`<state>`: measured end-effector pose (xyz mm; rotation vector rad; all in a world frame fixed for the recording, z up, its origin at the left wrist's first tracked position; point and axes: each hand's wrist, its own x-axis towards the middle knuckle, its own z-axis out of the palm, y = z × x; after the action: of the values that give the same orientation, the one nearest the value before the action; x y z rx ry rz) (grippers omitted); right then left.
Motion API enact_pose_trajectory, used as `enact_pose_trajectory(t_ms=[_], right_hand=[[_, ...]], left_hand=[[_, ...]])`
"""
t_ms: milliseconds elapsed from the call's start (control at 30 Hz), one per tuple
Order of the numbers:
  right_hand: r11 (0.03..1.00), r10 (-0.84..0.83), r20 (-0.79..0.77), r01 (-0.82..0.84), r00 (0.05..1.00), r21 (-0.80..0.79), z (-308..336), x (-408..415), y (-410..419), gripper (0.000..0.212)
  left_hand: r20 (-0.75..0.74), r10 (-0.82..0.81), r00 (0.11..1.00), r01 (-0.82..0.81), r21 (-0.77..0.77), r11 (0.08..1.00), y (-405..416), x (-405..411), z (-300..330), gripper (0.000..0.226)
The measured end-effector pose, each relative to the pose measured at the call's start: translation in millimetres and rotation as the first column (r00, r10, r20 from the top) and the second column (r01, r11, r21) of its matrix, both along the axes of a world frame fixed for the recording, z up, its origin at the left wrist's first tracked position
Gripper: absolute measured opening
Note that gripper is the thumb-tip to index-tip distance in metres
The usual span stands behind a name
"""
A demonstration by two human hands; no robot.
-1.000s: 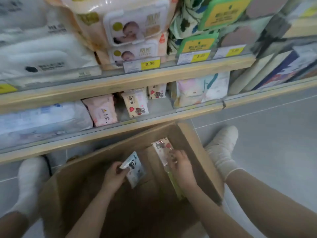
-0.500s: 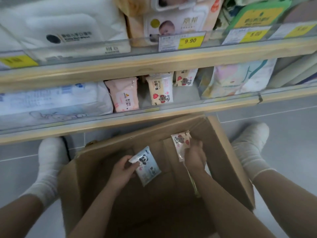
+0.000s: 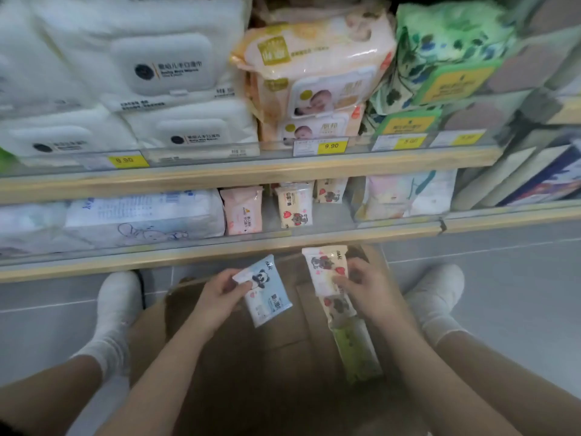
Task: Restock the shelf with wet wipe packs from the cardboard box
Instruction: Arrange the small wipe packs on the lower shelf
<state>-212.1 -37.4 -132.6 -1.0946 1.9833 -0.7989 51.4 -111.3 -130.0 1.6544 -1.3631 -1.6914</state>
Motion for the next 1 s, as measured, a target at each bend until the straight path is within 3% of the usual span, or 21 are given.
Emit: enact_pose_trajectory(t_ms=[133, 267, 667, 733, 833, 900, 1000], right_hand=[[0.985, 0.0, 0.014, 0.003, 1.0, -0.17, 34, 1, -35, 0.01], [0.971, 0.04, -0.022, -0.044, 0.999, -0.235, 39, 17, -89, 0.015], [0.99, 0.075, -0.172, -0.054, 0.982, 0.128, -19, 21, -171, 0.018], [0.989, 0.069, -0.187, -0.043, 0.98, 0.14, -14, 22, -171, 0.022], [0.998, 0.054, -0.263, -0.059, 0.963, -0.01, -5, 22, -157, 0.042], [0.988, 0.099, -0.196, -0.12, 0.976, -0.097, 9, 25, -136, 0.041], [0.962, 0.271, -0.023, -0.272, 0.962, -0.032, 27, 28, -103, 0.04]], left_hand=[[-0.056, 0.049, 0.997, -0.053, -0.069, 0.996, -22, 4, 24, 0.011], [-0.104, 0.113, 0.988, -0.123, -0.092, 0.988, -42, 12, 33, 0.013], [-0.07, 0.075, 0.995, -0.081, -0.08, 0.994, -54, 32, 0, 0.009], [-0.077, 0.075, 0.994, -0.082, -0.085, 0.993, -55, 30, 2, 0.01], [-0.109, 0.094, 0.99, -0.103, -0.076, 0.992, -55, 19, 8, 0.013], [-0.127, 0.079, 0.989, -0.089, -0.069, 0.994, -55, 7, 15, 0.015], [-0.143, 0.02, 0.989, -0.032, -0.077, 0.997, -53, -12, 21, 0.014]])
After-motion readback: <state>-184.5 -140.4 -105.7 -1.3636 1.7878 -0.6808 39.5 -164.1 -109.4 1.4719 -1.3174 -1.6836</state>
